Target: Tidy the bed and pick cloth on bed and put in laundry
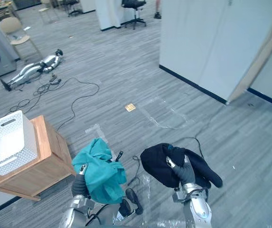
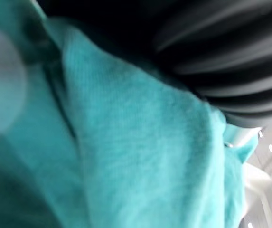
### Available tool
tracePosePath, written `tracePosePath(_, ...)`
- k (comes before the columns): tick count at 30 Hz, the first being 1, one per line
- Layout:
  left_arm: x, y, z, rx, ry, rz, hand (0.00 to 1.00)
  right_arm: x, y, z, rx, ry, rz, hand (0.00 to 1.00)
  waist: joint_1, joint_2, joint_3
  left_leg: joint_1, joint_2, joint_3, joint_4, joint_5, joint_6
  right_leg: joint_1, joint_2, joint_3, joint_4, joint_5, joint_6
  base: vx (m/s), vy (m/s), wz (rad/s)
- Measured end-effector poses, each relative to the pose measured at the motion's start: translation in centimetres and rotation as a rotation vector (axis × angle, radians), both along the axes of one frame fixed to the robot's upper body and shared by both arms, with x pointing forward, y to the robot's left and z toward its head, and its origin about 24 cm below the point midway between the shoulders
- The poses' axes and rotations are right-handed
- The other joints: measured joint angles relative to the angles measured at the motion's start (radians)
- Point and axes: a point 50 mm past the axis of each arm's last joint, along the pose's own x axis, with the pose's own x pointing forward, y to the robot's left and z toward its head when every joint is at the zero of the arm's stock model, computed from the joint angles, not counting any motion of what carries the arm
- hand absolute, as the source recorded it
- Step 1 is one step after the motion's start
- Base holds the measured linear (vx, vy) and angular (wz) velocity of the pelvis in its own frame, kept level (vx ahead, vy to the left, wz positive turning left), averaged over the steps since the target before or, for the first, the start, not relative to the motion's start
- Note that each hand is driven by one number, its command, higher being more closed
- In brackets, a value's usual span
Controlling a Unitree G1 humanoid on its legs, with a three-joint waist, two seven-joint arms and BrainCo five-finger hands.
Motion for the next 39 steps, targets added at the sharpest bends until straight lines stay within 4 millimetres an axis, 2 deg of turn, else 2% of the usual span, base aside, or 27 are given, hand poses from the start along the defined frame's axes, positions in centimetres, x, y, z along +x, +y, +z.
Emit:
tracePosePath(1, -0.2, 0.1, -0.3, 0.006, 0.021, 0.010, 1.00, -0.1, 0.1, -0.3, -0.009, 0.018, 0.004, 1.00, 0.001, -0.032, -0.029, 0.002, -0.022, -0.028, 0.003, -0.003, 0.082, -0.044, -0.050, 0.012, 0.154, -0.006, 0.016, 0.65, -0.097, 0.59)
tracePosePath(2, -0.2, 0.2, -0.4, 0.010, 0.032, 0.014, 1.00, 0.0, 0.2, -0.4, -0.009, 0.024, 0.007, 1.00, 0.008, -0.045, -0.035, 0.007, -0.027, -0.033, 0.007, -0.023, 0.083, -0.084, -0.079, 0.024, 0.261, 0.011, 0.038, 0.83, -0.059, 0.47)
tracePosePath(3, 0.0, 0.4, -0.4, 0.021, 0.028, 0.019, 1.00, 0.2, 0.5, -0.6, -0.004, 0.035, 0.017, 1.00, 0.028, -0.055, -0.038, 0.030, -0.034, -0.070, 0.024, -0.061, 0.076, -0.171, -0.144, 0.037, 0.520, 0.104, 0.049, 0.71, -0.047, 0.54)
tracePosePath(4, 0.2, 0.5, -0.3, 0.038, 0.024, 0.015, 1.00, 0.3, 1.2, -1.0, 0.018, 0.047, 0.027, 1.00, 0.026, -0.075, -0.034, 0.074, -0.043, -0.118, 0.038, -0.095, 0.064, -0.232, -0.194, 0.047, 0.749, 0.137, 0.024, 0.85, -0.072, 0.67)
tracePosePath(6, 0.1, 0.7, -0.5, 0.083, 0.030, -0.007, 1.00, -0.2, 2.1, -1.6, 0.044, 0.077, 0.043, 1.00, 0.021, -0.078, -0.031, 0.172, -0.039, -0.201, 0.029, -0.123, 0.021, -0.285, -0.236, 0.063, 0.919, 0.137, 0.014, 0.67, -0.133, 1.18)
tracePosePath(9, 0.7, 1.1, -0.1, 0.148, 0.004, -0.034, 1.00, -0.8, 3.7, -2.1, 0.066, 0.100, 0.091, 1.00, -0.014, -0.068, -0.025, 0.305, -0.004, -0.373, -0.028, -0.130, -0.005, -0.417, -0.251, 0.117, 0.883, 0.113, -0.023, 0.57, -0.226, 1.58)
tracePosePath(11, 1.6, 1.5, 0.4, 0.172, -0.028, -0.043, 1.00, -0.8, 3.9, -2.0, 0.065, 0.091, 0.085, 1.00, -0.019, -0.065, -0.022, 0.350, 0.026, -0.479, -0.058, -0.131, -0.048, -0.515, -0.248, 0.158, 0.752, 0.100, -0.038, 0.47, -0.316, 1.62)
tracePosePath(12, 2.1, 1.7, 0.8, 0.179, -0.047, -0.043, 1.00, -0.7, 3.7, -1.9, 0.059, 0.086, 0.064, 1.00, -0.019, -0.064, -0.019, 0.369, 0.053, -0.547, -0.064, -0.139, -0.068, -0.555, -0.236, 0.190, 0.597, 0.106, -0.040, 0.43, -0.412, 1.55)
tracePosePath(14, 2.6, 1.8, 1.0, 0.187, -0.063, -0.053, 1.00, -0.6, 3.5, -1.7, 0.052, 0.065, 0.038, 1.00, -0.020, -0.059, -0.012, 0.392, 0.088, -0.638, -0.062, -0.176, -0.153, -0.589, -0.209, 0.301, 0.316, 0.164, 0.016, 0.44, -0.531, 1.41)
tracePosePath(16, 2.3, 2.3, 0.8, 0.210, -0.048, -0.061, 1.00, -0.6, 3.6, -1.3, 0.053, 0.044, 0.042, 1.00, -0.028, -0.084, -0.012, 0.410, 0.096, -0.744, 0.009, -0.278, -0.240, -0.597, -0.210, 0.512, 0.095, 0.267, 0.099, 0.47, -0.654, 1.38)
tracePosePath(18, 1.9, 2.8, 0.5, 0.215, -0.022, -0.059, 1.00, -0.6, 3.3, -1.2, 0.041, 0.042, 0.054, 1.00, -0.033, -0.099, -0.013, 0.435, 0.122, -0.807, 0.043, -0.335, -0.274, -0.608, -0.176, 0.537, 0.197, 0.311, 0.113, 0.40, -0.577, 1.09)
tracePosePath(19, 1.2, 2.6, 0.1, 0.180, 0.004, -0.034, 1.00, -0.5, 2.8, -1.0, 0.011, 0.036, 0.077, 1.00, -0.020, -0.044, -0.026, 0.456, 0.186, -0.833, 0.042, -0.353, -0.280, -0.637, -0.125, 0.507, 0.303, 0.238, 0.058, 0.54, -0.619, 0.68)
tracePosePath(20, 0.7, 2.2, -0.2, 0.136, 0.022, -0.005, 1.00, 0.3, 2.5, -0.3, -0.017, 0.003, 0.101, 1.00, -0.013, 0.003, -0.025, 0.410, 0.223, -0.828, 0.142, -0.338, -0.267, -0.644, -0.101, 0.472, 0.354, 0.187, 0.019, 0.52, -0.574, 0.49)
tracePosePath(21, 0.6, 2.0, -0.3, 0.115, 0.031, 0.012, 1.00, 0.7, 2.4, 0.0, -0.027, -0.011, 0.109, 1.00, -0.020, 0.018, -0.020, 0.359, 0.233, -0.824, 0.226, -0.311, -0.259, -0.640, -0.099, 0.446, 0.365, 0.167, 0.002, 0.52, -0.490, 0.78)
tracePosePath(22, 0.3, 1.9, -0.6, 0.059, 0.049, 0.046, 1.00, 1.0, 2.3, 0.3, -0.033, -0.024, 0.119, 1.00, -0.030, 0.030, -0.010, 0.245, 0.258, -0.797, 0.440, -0.192, -0.260, -0.596, -0.100, 0.386, 0.364, 0.144, -0.031, 0.24, -0.258, 0.75)
tracePosePath(23, 0.2, 1.9, -0.6, 0.054, 0.051, 0.049, 1.00, 1.0, 2.3, 0.3, -0.034, -0.025, 0.120, 1.00, -0.029, 0.030, -0.009, 0.236, 0.262, -0.792, 0.462, -0.179, -0.263, -0.590, -0.100, 0.381, 0.363, 0.142, -0.036, 0.38, -0.355, 0.85)
tracePosePath(24, 0.0, 1.8, -0.8, 0.025, 0.062, 0.065, 1.00, 1.0, 2.3, 0.4, -0.034, -0.029, 0.124, 1.00, -0.022, 0.037, 0.004, 0.164, 0.290, -0.735, 0.641, -0.158, -0.268, -0.524, -0.091, 0.337, 0.334, 0.129, -0.059, 0.38, -0.297, 0.82)
tracePosePath(25, -0.5, 2.1, -0.9, 0.016, 0.064, 0.064, 1.00, 1.0, 2.5, 0.6, -0.028, -0.038, 0.128, 1.00, -0.016, 0.032, 0.011, 0.099, 0.285, -0.662, 0.789, -0.162, -0.264, -0.431, -0.087, 0.284, 0.265, 0.116, -0.082, 0.38, -0.297, 0.89)
tracePosePath(26, -0.6, 2.2, -1.0, 0.013, 0.061, 0.062, 1.00, 1.0, 2.5, 0.7, -0.029, -0.045, 0.129, 1.00, -0.012, 0.030, 0.012, 0.086, 0.274, -0.639, 0.806, -0.165, -0.263, -0.404, -0.087, 0.272, 0.241, 0.113, -0.088, 0.33, -0.221, 0.91)
tracePosePath(29, -0.7, 2.7, -0.9, 0.016, 0.034, 0.059, 1.00, 1.0, 2.5, 1.8, -0.033, -0.096, 0.133, 1.00, 0.009, 0.024, 0.014, 0.026, 0.214, -0.423, 0.662, -0.201, -0.263, -0.277, -0.089, 0.183, 0.098, 0.122, -0.083, 0.36, -0.156, 0.76)
tracePosePath(30, -0.6, 2.8, -0.8, 0.017, 0.024, 0.058, 1.00, 1.0, 2.3, 1.9, -0.037, -0.101, 0.127, 1.00, 0.012, 0.022, 0.014, 0.018, 0.197, -0.321, 0.523, -0.205, -0.265, -0.244, -0.093, 0.144, 0.056, 0.127, -0.075, 0.37, -0.073, 0.80)
tracePosePath(32, -0.5, 2.7, -0.6, 0.014, 0.006, 0.045, 1.00, 1.0, 1.9, 1.9, -0.042, -0.097, 0.103, 1.00, 0.018, 0.013, 0.018, 0.018, 0.159, -0.190, 0.320, -0.193, -0.264, -0.192, -0.105, 0.090, 0.001, 0.128, -0.074, 0.40, -0.041, 0.76)
tracePosePath(33, -0.4, 2.6, -0.6, 0.013, 0.001, 0.039, 1.00, 1.0, 1.7, 1.9, -0.044, -0.095, 0.089, 1.00, 0.025, 0.003, 0.020, 0.019, 0.128, -0.121, 0.195, -0.150, -0.263, -0.157, -0.118, 0.058, -0.033, 0.129, -0.071, 0.42, 0.000, 0.61)
tracePosePath(35, -0.5, 2.6, -0.6, 0.014, -0.003, 0.032, 1.00, 1.0, 1.6, 1.9, -0.046, -0.093, 0.068, 1.00, 0.034, -0.004, 0.018, 0.019, 0.108, -0.032, 0.090, -0.035, -0.231, -0.113, -0.133, 0.029, -0.064, 0.133, -0.062, 0.43, 0.031, 0.52)
tracePosePath(37, -0.4, 2.7, -0.4, 0.025, -0.024, 0.023, 1.00, 1.1, 1.4, 1.7, -0.051, -0.083, 0.052, 1.00, 0.031, -0.008, -0.003, 0.031, 0.085, 0.029, 0.075, -0.063, -0.051, -0.103, -0.153, 0.030, -0.028, 0.134, -0.036, 0.50, 0.129, 0.60)
tracePosePath(38, -0.2, 2.8, -0.2, 0.029, -0.038, 0.021, 1.00, 1.2, 1.4, 1.6, -0.051, -0.080, 0.050, 1.00, 0.032, -0.012, -0.004, 0.032, 0.079, 0.032, 0.081, -0.075, -0.008, -0.111, -0.162, 0.033, 0.003, 0.133, -0.030, 0.57, 0.163, 0.59)
tracePosePath(39, 0.0, 3.4, 0.0, 0.046, -0.054, 0.027, 1.00, 1.4, 1.9, 1.2, -0.042, -0.063, 0.063, 1.00, 0.033, -0.045, -0.007, 0.046, 0.063, 0.027, 0.092, -0.106, 0.021, -0.138, -0.189, 0.043, 0.116, 0.138, -0.021, 0.57, 0.146, 0.43)
